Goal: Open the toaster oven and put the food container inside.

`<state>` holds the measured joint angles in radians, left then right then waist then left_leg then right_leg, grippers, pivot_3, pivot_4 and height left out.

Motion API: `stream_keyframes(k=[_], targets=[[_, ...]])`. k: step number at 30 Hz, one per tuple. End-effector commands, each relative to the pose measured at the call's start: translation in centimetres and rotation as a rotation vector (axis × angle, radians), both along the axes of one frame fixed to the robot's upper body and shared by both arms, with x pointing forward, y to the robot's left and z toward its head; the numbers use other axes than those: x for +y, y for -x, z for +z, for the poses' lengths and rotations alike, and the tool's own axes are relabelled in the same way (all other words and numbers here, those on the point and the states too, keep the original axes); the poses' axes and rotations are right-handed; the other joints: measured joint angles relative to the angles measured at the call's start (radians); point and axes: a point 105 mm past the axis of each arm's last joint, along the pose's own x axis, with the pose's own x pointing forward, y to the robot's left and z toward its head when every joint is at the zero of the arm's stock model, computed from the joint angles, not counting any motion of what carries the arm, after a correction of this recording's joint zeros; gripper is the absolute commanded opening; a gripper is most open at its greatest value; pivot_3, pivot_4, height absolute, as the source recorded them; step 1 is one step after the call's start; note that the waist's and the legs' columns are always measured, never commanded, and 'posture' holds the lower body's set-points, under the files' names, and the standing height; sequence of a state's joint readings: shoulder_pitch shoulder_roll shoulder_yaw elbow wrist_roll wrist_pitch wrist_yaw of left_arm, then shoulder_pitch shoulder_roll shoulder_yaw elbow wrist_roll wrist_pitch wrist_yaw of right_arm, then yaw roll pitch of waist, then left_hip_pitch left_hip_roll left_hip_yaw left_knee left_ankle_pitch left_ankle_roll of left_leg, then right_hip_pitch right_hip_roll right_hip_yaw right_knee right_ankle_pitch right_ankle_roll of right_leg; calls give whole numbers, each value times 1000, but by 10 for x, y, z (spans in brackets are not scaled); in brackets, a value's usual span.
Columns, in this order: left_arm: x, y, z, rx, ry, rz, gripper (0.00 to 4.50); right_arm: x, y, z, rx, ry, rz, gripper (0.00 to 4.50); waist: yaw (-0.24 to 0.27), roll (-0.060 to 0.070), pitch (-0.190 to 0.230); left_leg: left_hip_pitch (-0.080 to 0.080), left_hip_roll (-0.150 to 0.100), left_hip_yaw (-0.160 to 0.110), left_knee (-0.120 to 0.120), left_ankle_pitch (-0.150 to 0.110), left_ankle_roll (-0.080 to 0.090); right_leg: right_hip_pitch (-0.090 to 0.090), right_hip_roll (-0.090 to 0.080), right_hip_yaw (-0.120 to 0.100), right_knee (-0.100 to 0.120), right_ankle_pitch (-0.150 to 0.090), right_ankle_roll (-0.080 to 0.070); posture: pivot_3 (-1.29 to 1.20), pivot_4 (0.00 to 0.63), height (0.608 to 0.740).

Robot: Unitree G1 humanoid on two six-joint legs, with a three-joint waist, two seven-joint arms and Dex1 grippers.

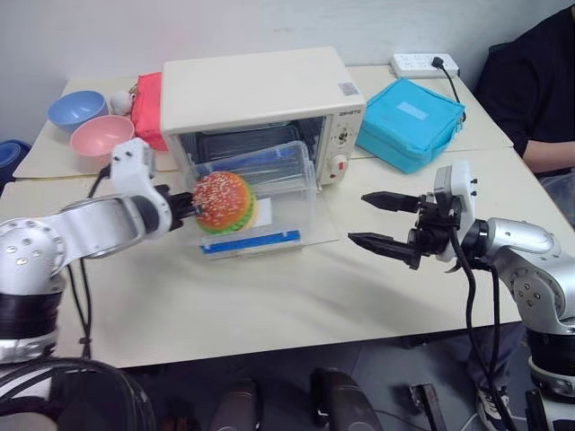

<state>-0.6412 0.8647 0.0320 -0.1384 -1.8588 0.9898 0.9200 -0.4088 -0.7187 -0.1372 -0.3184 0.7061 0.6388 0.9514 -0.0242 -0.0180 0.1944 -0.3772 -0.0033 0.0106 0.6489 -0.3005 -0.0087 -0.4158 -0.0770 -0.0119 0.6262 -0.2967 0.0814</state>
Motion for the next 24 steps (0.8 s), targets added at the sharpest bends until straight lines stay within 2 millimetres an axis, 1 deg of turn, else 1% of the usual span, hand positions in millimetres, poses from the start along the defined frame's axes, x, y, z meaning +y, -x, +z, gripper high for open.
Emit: stream_keyframes(k=[1, 5, 7, 9, 11, 14, 15, 17, 19, 22, 23, 24], targets=[[-1, -6, 13, -45, 28, 27, 982, -4, 5, 13, -54, -15, -19, 4500, 1, 0, 0, 0, 0, 0, 0, 1, 0, 1, 0, 0, 0, 0, 1, 0, 150, 740], [2, -10, 14, -55, 38, 53, 2222, -8, 3, 13, -55, -14, -39, 4500, 2, -1, 0, 1, 0, 0, 0, 3, -1, 2, 0, 0, 0, 1, 2, 0, 150, 740], [12, -10, 14, -66, 39, 97, 2827, -9, 3, 12, -53, -12, -47, 4500, 4, -1, 0, 2, 0, -1, 0, 4, -1, 2, 0, 0, 1, 1, 2, 0, 150, 740], [18, -10, 21, -114, 73, 123, 3436, -10, 3, 11, -51, -6, -52, 4500, 4, -1, 0, 2, 0, -1, 0, 4, -2, 2, 0, 0, 1, 1, 2, 0, 150, 740], [19, -7, 35, -199, 127, 96, 4059, -11, 3, 10, -48, -1, -55, 4500, 6, -1, 0, 3, 0, -1, 0, 4, -2, 2, 0, 0, 1, 1, 2, 0, 150, 740], [18, 5, 60, -346, 232, -1, 4059, -13, 3, 10, -43, 4, -57, 4500, 11, -1, 0, 2, 0, -1, 0, 4, -2, 2, 0, 0, 1, 1, 2, 0, 150, 740], [18, 12, 69, -402, 256, -52, 4059, -13, 4, 9, -40, 7, -55, 4500, 13, -1, 0, 2, 0, 0, 0, 4, -2, 2, 0, 0, 0, 1, 2, 0, 150, 740], [16, 25, 78, -471, 278, -145, 4059, -13, 5, 8, -37, 14, -50, 4500, 19, -1, 0, 2, 0, 0, 0, 4, -1, 2, 0, 0, 0, 1, 2, 0, 150, 740], [9, 43, 82, -516, 320, -302, 4059, -11, 7, 7, -26, 15, -24, 4500, 21, -1, 0, 2, 0, 0, 0, 4, -1, 2, 0, 0, 0, 1, 2, 0, 150, 740], [-8, 72, 74, -540, 265, -559, 3454, -3, 12, 6, -1, 0, 32, 3875, 22, -1, 0, 2, 0, 0, 0, 4, -1, 3, 0, 0, 0, 1, 2, 0, 150, 740], [-16, 81, 67, -528, 221, -649, 3210, 1, 15, 3, 8, 7, 61, 3616, 22, -1, 0, 2, 0, 0, 0, 4, -1, 3, 0, 0, -1, 1, 1, 0, 150, 740], [-21, 87, 58, -504, 172, -722, 2893, 5, 18, 1, 17, 12, 85, 3260, 23, -1, 0, 3, 0, 0, 0, 4, 0, 3, 0, 0, -1, 1, 1, 0, 150, 740]])
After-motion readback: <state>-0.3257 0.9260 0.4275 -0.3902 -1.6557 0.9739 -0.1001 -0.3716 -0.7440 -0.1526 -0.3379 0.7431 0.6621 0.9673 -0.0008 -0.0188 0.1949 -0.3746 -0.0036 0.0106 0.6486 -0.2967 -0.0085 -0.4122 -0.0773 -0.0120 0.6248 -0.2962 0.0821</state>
